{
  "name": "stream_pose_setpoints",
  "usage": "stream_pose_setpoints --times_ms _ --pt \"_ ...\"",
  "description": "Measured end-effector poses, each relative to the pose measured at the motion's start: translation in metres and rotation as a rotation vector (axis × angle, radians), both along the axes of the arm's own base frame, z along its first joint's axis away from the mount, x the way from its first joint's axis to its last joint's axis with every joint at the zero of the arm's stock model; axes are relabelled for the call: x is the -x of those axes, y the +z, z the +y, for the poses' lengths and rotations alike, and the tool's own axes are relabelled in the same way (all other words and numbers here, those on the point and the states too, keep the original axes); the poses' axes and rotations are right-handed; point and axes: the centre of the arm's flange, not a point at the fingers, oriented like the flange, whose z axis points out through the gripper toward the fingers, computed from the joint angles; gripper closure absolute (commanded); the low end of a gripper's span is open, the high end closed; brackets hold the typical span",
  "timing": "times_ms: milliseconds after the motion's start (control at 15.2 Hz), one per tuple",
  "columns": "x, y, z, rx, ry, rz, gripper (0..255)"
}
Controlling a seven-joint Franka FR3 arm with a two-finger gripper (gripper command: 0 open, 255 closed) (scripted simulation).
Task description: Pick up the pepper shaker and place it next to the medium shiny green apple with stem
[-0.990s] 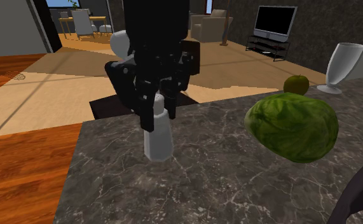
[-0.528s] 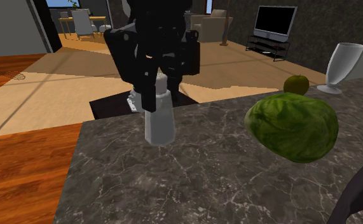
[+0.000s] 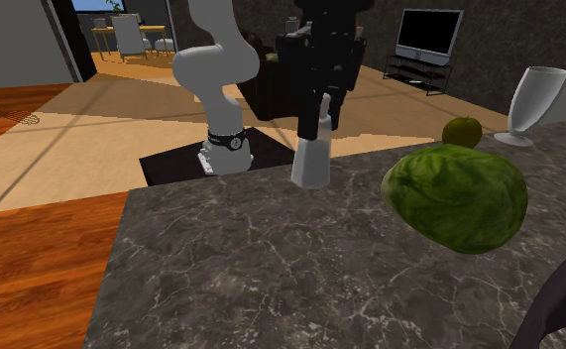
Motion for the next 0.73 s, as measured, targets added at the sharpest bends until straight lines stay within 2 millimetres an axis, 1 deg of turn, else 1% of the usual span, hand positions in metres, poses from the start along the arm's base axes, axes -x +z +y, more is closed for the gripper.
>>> stream_pose_setpoints --times_ms 198,396,528,594,660,726 --pt "0.001 0.002 0.038 0.000 0.000 0.000 255" --pt "0.006 0.000 0.077 0.000 0.000 0.000 255" --pt "0.006 -0.001 0.107 0.000 0.000 0.000 255" --pt "0.007 0.001 0.118 0.000 0.000 0.000 255" --pt "0.007 0.001 0.135 0.000 0.001 0.000 255" --pt "0.009 0.000 0.146 0.000 0.000 0.000 255"
